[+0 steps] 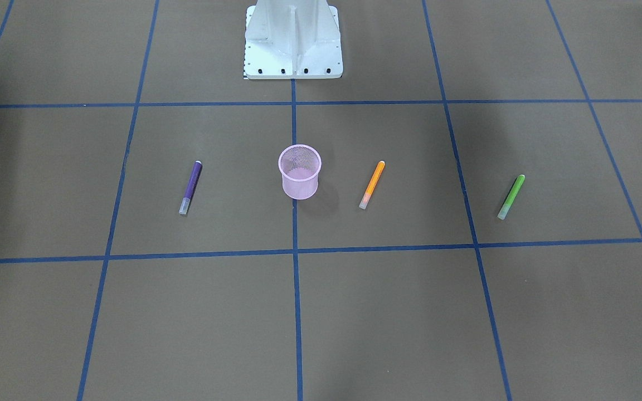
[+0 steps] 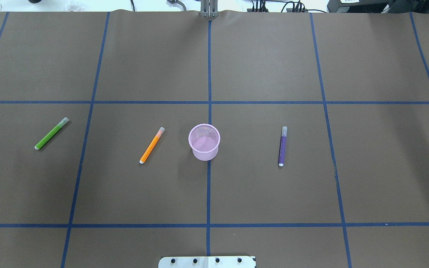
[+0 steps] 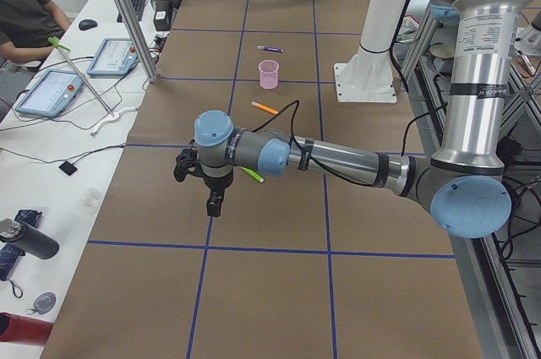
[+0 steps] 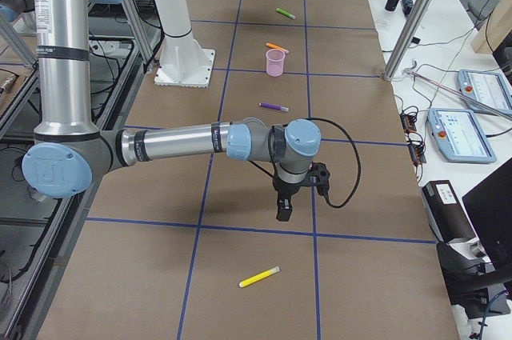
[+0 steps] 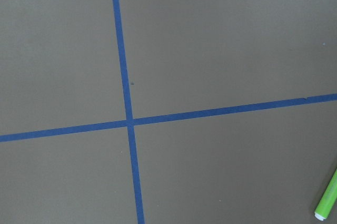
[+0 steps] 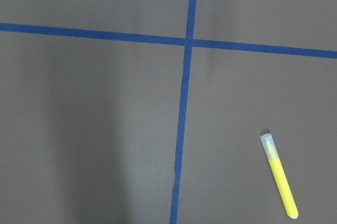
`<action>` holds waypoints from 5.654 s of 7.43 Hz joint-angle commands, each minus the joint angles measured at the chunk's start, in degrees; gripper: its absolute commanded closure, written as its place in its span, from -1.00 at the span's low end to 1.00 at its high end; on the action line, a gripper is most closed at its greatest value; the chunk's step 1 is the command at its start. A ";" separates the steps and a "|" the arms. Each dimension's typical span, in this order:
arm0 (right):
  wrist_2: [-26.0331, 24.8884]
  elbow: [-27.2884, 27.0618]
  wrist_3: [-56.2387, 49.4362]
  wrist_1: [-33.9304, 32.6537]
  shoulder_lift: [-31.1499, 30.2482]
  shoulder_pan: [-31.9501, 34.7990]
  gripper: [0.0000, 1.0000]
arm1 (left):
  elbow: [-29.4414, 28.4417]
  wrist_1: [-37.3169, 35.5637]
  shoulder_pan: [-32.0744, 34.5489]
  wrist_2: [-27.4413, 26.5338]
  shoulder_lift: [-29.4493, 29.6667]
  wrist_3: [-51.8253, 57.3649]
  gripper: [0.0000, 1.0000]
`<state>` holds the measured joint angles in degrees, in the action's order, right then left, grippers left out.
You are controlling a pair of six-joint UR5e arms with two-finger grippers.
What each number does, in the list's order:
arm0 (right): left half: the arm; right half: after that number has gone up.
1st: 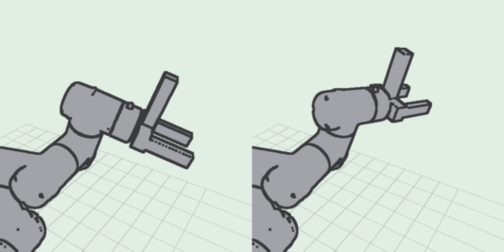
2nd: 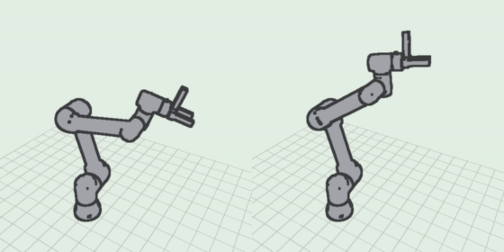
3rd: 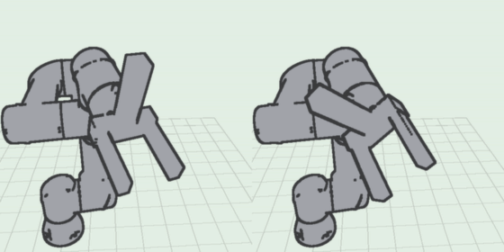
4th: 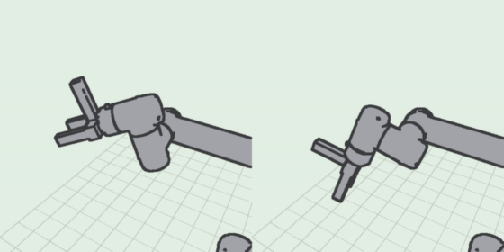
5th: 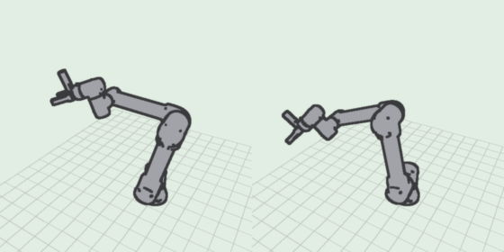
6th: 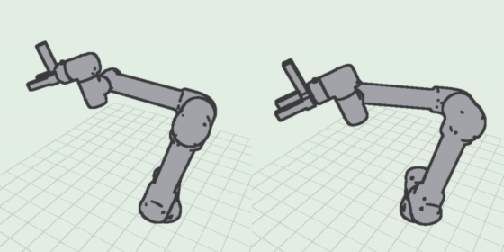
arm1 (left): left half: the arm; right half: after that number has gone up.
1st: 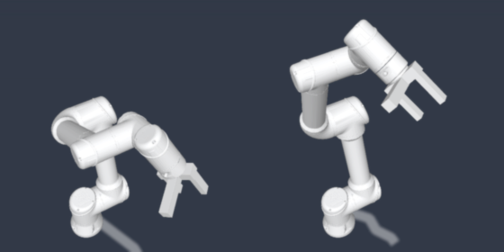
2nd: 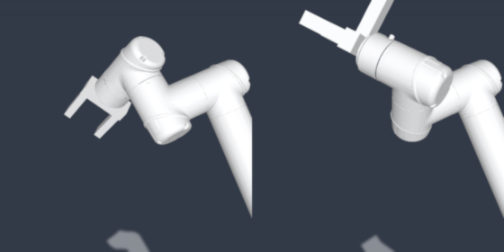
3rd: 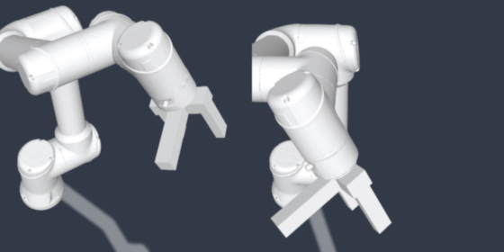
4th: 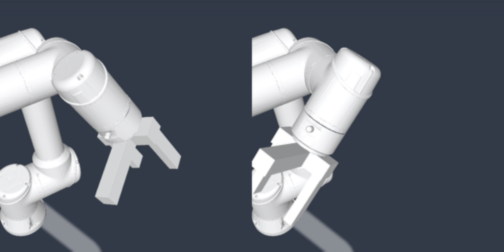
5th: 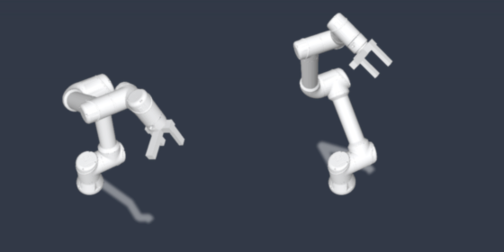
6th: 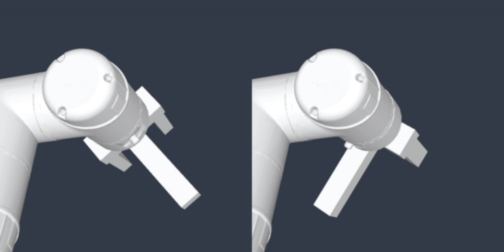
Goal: Collect pens into pen holder
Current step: 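Lower the right gripper onto the yellow highlighter and close on it, then lift the yellow highlighter toward the cup while the left gripper grasps the green marker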
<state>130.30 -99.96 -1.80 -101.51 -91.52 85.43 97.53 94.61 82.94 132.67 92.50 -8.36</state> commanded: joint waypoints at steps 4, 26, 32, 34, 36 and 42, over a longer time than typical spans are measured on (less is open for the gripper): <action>1.36 0.38 -0.14 3.22 -1.46 -0.09 -1.00 | -0.23 0.31 -0.14 0.13 -0.48 -0.42 -0.99; -2.41 35.71 -13.32 23.45 4.33 -4.39 -0.48 | 1.97 6.90 -6.12 0.40 -1.01 -4.21 -0.99; -2.15 36.33 -13.23 23.47 4.68 -4.48 -0.10 | 1.88 6.99 -6.12 0.40 -0.75 -4.03 -0.99; -2.33 36.42 -13.32 23.47 4.77 -4.48 -0.10 | 1.88 6.99 -6.12 0.40 -0.75 -4.03 -0.99; -2.33 37.21 -13.32 23.47 5.21 -4.48 -0.09 | 1.88 6.99 -6.12 0.31 -0.31 -4.12 -0.99; -2.07 38.53 -14.98 23.47 5.56 -4.48 -0.03 | 1.97 6.99 -6.12 0.31 -0.31 -4.12 -0.99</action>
<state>128.21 -61.69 -16.37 -78.06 -86.07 80.95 99.43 101.60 76.81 132.98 92.20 -12.48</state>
